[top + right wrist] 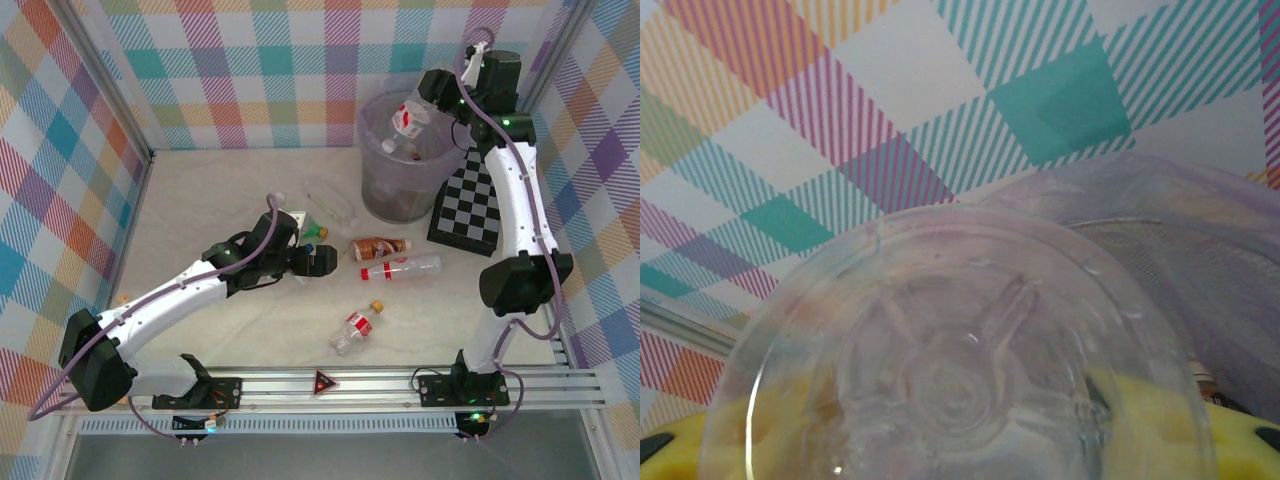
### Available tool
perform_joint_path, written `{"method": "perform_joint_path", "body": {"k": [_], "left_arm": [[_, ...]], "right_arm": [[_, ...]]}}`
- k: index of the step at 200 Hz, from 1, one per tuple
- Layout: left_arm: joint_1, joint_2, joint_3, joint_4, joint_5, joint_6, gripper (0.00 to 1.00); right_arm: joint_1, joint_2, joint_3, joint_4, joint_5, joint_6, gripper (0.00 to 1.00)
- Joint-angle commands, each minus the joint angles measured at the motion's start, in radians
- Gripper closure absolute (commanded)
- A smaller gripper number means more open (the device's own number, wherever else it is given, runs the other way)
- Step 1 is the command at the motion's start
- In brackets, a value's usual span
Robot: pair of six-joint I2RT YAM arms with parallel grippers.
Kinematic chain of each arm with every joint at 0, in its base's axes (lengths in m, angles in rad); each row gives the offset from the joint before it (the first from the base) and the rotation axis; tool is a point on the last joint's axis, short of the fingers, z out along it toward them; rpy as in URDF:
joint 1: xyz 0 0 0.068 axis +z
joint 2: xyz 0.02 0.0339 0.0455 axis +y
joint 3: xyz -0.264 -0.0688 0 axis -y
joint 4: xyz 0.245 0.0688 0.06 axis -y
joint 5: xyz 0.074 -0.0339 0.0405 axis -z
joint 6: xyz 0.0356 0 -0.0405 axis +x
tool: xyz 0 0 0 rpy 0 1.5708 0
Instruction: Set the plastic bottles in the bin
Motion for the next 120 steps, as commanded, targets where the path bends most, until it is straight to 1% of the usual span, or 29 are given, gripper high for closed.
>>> {"method": "perform_joint_path", "body": {"k": [1,38,81,120], "left_arm": [[0.006,-0.024,0.003,-0.018,-0.016,0.004,0.00],[0.007,-0.030,0.003,-0.042,-0.034,0.023,0.00],[0.007,-0.017,0.035,-0.117,-0.059,0.056,0.00],[0.007,-0.009,0.040,-0.121,-0.062,0.061,0.00]], "right_arm": [[-0.007,0.073,0.084,0.015,0.004,0.014,0.42],[-0.005,0.226,0.210,-0.091,-0.004,-0.005,0.41],[-0.001,0.365,0.318,-0.187,-0.041,-0.016,0.38],[0.003,0.450,0.346,-0.250,-0.085,-0.007,0.35]]}}
